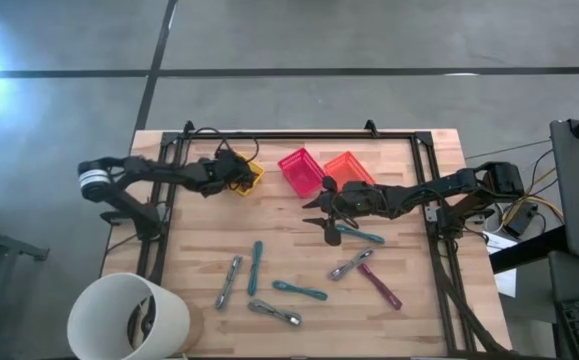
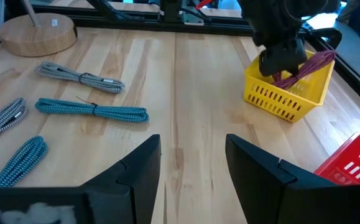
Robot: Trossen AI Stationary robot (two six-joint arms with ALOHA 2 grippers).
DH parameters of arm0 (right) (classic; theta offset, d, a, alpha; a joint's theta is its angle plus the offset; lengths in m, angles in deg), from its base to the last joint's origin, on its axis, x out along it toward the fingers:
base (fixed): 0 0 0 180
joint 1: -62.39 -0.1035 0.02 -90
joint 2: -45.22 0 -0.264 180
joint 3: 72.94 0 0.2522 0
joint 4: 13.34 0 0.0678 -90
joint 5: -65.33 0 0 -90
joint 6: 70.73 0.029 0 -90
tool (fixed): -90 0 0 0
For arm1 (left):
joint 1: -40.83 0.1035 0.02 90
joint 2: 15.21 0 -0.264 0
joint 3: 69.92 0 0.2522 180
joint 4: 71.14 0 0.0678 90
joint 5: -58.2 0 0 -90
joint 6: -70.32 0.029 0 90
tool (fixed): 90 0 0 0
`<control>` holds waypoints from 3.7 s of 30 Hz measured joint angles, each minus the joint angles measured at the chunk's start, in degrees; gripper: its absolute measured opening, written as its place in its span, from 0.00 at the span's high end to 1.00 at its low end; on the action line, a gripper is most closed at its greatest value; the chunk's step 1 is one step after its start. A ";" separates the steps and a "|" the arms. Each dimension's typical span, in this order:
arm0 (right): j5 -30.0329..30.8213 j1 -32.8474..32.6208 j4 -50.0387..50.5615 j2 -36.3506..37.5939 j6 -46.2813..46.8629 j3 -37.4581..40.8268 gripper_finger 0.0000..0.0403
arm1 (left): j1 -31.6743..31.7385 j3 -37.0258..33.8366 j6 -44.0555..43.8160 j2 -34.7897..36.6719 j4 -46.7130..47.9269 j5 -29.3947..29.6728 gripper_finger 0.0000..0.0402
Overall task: Pick & Place USB Port
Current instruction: Put the top black violet USB cable into the yellow bin, then put the black violet USB cable into the yellow bin
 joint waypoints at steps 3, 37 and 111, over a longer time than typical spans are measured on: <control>0.00 0.00 0.00 0.01 0.00 0.00 0.56 | 0.59 0.38 0.41 -0.92 0.07 -2.72 0.91; 0.00 0.02 1.27 -0.01 -1.29 0.00 0.56 | 4.83 3.20 8.77 -4.93 -1.76 -8.37 1.00; 0.02 -14.80 29.74 10.15 21.21 0.00 0.57 | -17.32 3.12 17.05 11.96 -8.60 -12.89 1.00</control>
